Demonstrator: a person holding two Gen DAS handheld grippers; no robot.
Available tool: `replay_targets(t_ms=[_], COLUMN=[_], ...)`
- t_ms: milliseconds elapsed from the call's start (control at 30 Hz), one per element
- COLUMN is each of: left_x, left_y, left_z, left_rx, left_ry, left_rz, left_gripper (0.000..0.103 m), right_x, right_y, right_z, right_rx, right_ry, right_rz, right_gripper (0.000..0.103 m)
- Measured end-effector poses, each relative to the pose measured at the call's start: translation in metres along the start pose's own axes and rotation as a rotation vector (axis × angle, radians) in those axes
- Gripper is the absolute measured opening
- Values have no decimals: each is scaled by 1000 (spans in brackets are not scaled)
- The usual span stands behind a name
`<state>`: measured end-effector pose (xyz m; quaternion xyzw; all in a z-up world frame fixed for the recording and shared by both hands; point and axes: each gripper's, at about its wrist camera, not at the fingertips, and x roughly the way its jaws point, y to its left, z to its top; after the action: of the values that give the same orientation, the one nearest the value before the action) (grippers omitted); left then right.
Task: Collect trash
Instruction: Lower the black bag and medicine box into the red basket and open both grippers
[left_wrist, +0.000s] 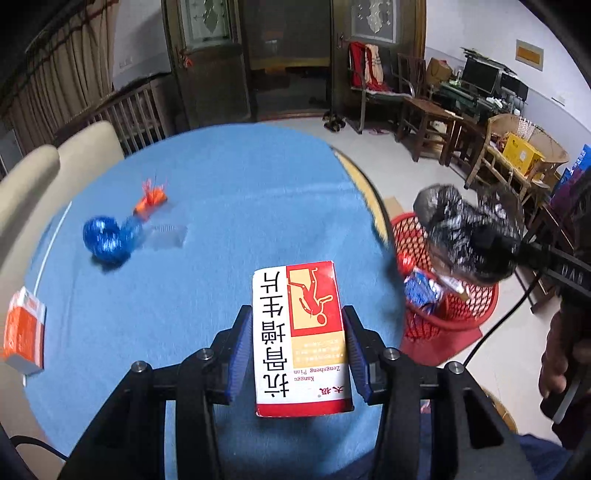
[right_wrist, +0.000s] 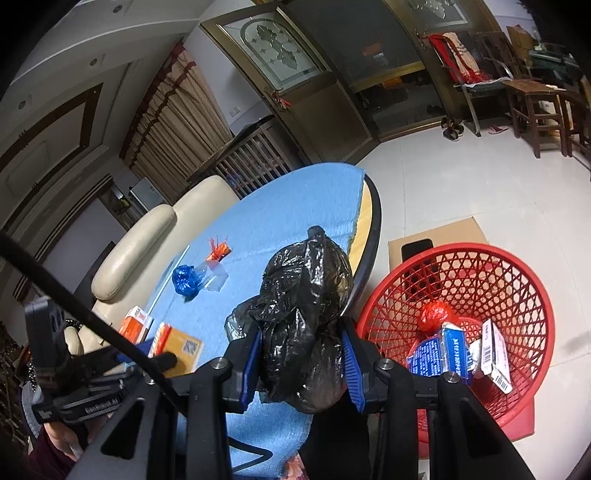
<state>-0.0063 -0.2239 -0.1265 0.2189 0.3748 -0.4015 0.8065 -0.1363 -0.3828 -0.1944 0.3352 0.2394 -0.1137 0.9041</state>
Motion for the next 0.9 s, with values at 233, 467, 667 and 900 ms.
replay_targets(t_ms=[233,467,667,900], left_x=[-1,0,2,10], left_y=[-24,-51,-72,-101], left_z=[30,51,65,76], left_rx=[59,107,156,207], left_ry=[-36,-63,-85,-106], left_rz=[47,70,81,72], left_gripper=[49,49,49,49], right_x=[-18,-40,-61,-76], right_y=[-6,-27,-47,-59], right_z=[8,12,15,20], right_rx=[-2,32,66,89], right_ry=[-45,-93,-127,-160], right_rz=[-23,-63,-93,-112], right_gripper=[41,41,41,41])
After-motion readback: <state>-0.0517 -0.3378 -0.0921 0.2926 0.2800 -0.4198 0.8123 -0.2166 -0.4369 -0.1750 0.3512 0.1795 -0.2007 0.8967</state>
